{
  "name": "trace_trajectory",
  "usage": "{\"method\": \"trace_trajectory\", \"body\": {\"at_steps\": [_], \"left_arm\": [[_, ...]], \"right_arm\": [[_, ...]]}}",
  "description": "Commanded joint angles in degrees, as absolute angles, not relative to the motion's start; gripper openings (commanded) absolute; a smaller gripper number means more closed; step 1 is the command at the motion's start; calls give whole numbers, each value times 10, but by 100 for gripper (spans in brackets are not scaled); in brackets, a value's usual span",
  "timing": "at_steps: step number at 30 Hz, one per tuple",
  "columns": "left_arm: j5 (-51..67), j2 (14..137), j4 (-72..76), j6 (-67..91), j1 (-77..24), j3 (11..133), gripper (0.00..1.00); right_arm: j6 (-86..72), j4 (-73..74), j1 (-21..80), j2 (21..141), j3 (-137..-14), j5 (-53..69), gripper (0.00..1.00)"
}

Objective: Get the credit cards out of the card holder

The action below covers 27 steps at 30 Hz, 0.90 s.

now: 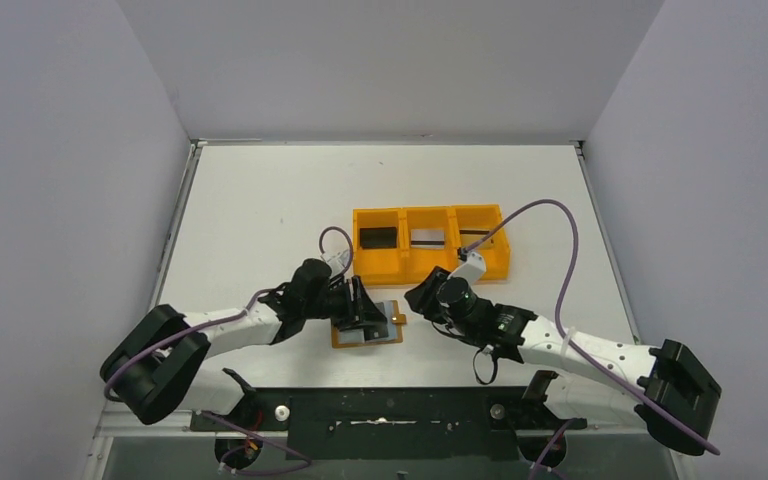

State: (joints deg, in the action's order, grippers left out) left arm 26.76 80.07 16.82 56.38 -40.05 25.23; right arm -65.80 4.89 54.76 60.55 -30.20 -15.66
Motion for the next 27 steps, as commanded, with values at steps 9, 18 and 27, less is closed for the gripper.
{"method": "trace_trajectory", "body": {"at_steps": [9,18,27], "left_arm": [[138,630,25,538,-367,245,49],[176,639,91,564,-356,216,56],[194,686,124,569,-356,221,60]], "right_arm": [[-572,-5,564,746,-383,-81,21],[-551,53,579,865,-462,-58,12],[-601,111,566,926,-453,-49,9]]}}
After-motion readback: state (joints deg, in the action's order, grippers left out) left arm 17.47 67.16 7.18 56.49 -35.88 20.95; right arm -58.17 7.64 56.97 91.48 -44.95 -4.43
